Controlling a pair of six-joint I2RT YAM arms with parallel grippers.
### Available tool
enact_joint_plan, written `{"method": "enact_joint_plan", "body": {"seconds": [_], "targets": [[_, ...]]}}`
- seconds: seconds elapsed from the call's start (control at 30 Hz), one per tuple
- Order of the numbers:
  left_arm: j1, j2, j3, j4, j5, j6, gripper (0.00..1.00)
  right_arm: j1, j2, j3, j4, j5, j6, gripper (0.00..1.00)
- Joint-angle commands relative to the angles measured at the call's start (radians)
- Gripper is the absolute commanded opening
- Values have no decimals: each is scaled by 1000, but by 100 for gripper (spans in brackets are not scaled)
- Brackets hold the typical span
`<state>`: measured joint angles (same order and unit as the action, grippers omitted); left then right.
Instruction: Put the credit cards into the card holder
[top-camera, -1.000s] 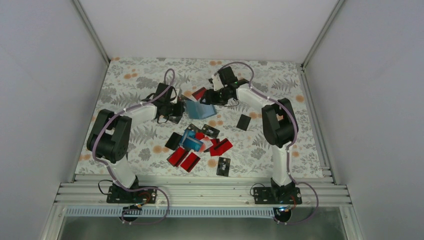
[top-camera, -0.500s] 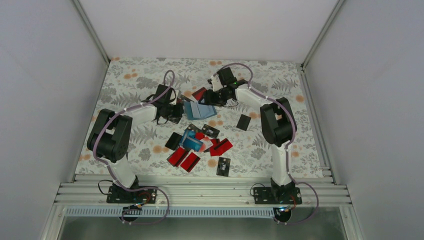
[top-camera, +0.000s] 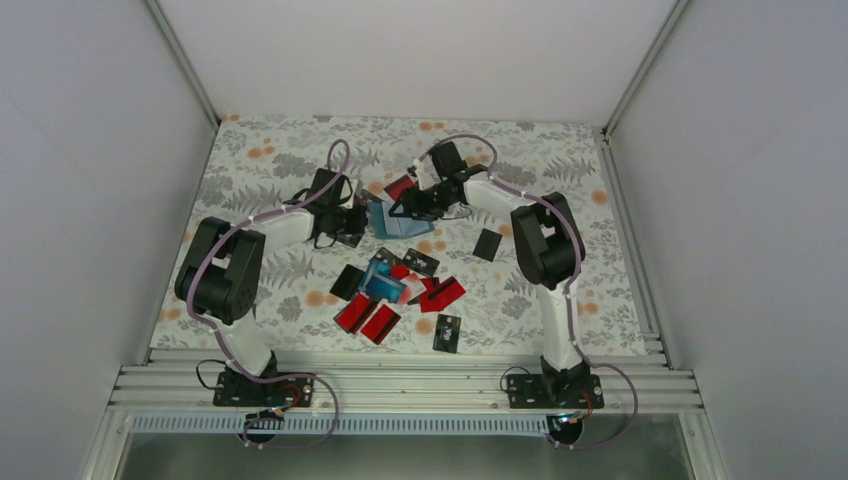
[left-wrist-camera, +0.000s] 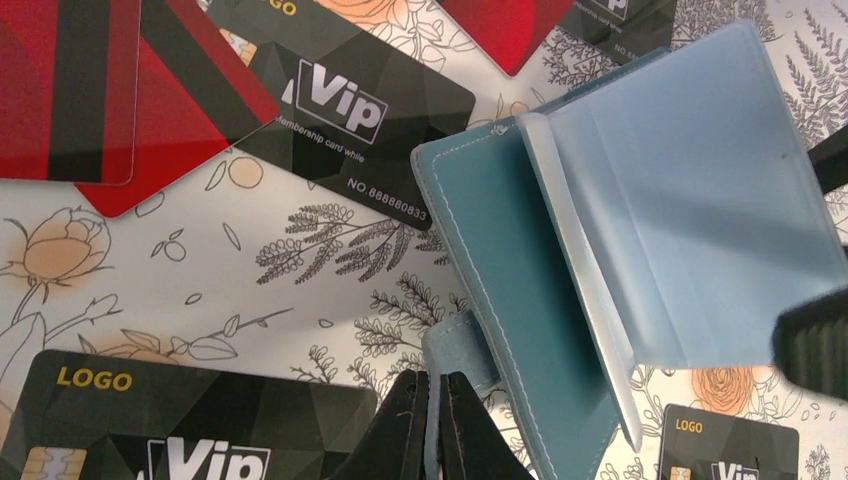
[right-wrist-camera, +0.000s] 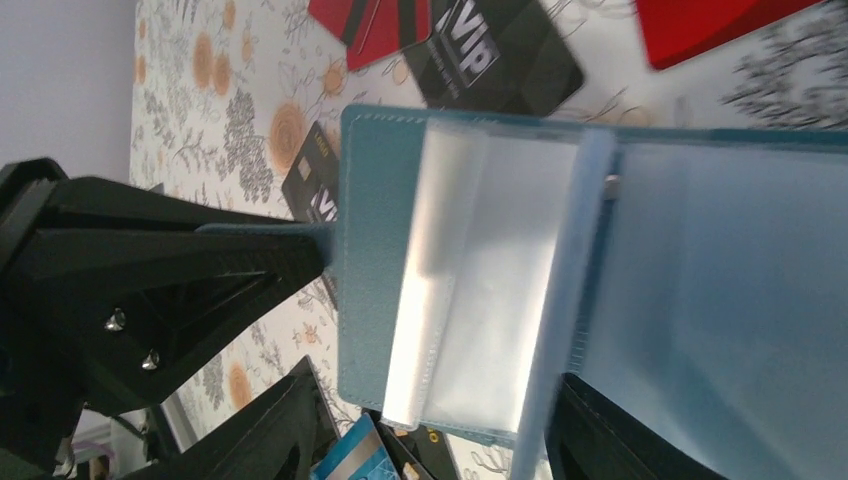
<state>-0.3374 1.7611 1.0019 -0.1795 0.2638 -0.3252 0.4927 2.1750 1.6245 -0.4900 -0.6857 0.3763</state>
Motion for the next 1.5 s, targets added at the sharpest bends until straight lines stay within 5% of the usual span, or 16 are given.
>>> {"method": "enact_joint_plan", "body": {"seconds": [0.0, 0.5, 1.1, 1.47], "targets": [[5, 36, 0, 65, 29, 4, 2, 36, 26, 21, 34, -90, 1, 59], [-1, 168, 109, 133, 146, -10, 3, 34, 72, 63, -1, -2, 46, 57], [-27, -1, 87, -20, -26, 26, 49, 7, -66, 35, -70, 62, -2, 57], [-74, -100, 54, -110, -96, 26, 56, 7, -116, 1, -83, 96, -16, 57]]}}
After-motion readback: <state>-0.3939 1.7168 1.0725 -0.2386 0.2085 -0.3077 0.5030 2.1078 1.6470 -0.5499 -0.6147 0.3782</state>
